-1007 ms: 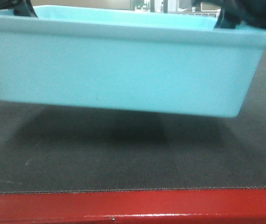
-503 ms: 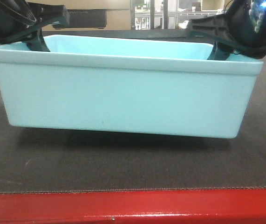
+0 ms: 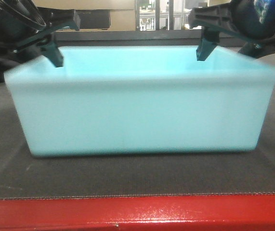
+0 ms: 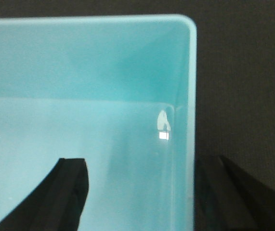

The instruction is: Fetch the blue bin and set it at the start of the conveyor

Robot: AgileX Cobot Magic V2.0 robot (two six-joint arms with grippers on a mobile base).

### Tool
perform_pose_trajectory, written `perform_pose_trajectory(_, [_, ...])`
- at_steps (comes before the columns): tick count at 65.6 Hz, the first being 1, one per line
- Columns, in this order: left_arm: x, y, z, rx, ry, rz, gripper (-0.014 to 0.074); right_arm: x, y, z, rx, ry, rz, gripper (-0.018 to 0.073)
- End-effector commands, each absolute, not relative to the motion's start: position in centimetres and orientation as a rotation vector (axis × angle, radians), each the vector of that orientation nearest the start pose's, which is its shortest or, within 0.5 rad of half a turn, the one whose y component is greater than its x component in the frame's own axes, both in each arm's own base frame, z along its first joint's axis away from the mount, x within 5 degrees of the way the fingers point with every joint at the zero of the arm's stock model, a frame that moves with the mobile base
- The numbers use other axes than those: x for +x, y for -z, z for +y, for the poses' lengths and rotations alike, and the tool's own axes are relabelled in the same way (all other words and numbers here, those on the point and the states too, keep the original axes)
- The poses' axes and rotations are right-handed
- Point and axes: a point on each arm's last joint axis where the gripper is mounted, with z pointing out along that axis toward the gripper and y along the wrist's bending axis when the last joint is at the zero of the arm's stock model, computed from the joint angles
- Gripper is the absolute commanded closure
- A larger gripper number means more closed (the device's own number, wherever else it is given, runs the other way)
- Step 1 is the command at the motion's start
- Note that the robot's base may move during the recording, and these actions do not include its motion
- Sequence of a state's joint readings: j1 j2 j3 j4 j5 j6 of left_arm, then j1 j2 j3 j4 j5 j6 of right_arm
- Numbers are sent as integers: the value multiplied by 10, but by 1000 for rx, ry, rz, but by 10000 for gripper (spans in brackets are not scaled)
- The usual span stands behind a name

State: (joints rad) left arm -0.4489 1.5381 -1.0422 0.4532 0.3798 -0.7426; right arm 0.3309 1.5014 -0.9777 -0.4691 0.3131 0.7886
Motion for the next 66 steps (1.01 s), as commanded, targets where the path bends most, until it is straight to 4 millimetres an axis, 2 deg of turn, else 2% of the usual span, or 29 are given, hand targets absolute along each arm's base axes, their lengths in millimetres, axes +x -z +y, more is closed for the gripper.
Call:
perform_pose_trajectory(1, [304, -275, -132, 82, 206, 2293, 127, 309, -268, 93, 71, -182, 2276, 174])
perform_pose_trajectory(2, [304, -276, -132, 81, 204, 2295, 74, 309, -268, 93, 71, -180, 2278, 174])
perform_pose_trajectory(6, [303, -277, -129, 67, 190, 2304, -8, 308, -268, 92, 75, -172, 2285, 174])
perform_pose_trajectory(10, [300, -280, -125, 54, 176, 2309, 1, 307, -269, 92, 77, -171, 2284, 174])
perform_pose_trajectory(15, [297, -286, -124, 49, 179, 2296, 71, 304, -276, 91, 78, -179, 2263, 175])
perform_pose_trajectory(19, [293, -295, -122, 47, 194, 2268, 166, 300, -284, 89, 80, -189, 2237, 177])
perform_pose_trajectory(29, [277, -328, -116, 37, 260, 2150, 395, 281, -314, 83, 94, -206, 2163, 185])
perform_pose_trajectory(33, [267, -343, -112, 36, 283, 2102, 496, 269, -327, 79, 100, -202, 2140, 241])
perform_pose_trajectory(36, [257, -354, -111, 35, 307, 2067, 568, 261, -334, 77, 104, -200, 2131, 316])
perform_pose_trajectory(40, [248, -365, -108, 38, 326, 2032, 681, 249, -345, 73, 114, -196, 2117, 471])
perform_pose_trajectory(44, [237, -376, -107, 45, 348, 1997, 708, 238, -353, 71, 117, -194, 2105, 642])
perform_pose_trajectory(46, [233, -377, -107, 48, 353, 1997, 708, 233, -357, 71, 109, -196, 2098, 732])
perform_pose_trajectory(53, [220, -375, -109, 82, 378, 1992, 708, 218, -361, 71, -1, -195, 2046, 722])
perform_pose_trajectory(66, [192, -347, -120, 217, 503, 1938, 708, 189, -351, 69, -100, -278, 1928, 722])
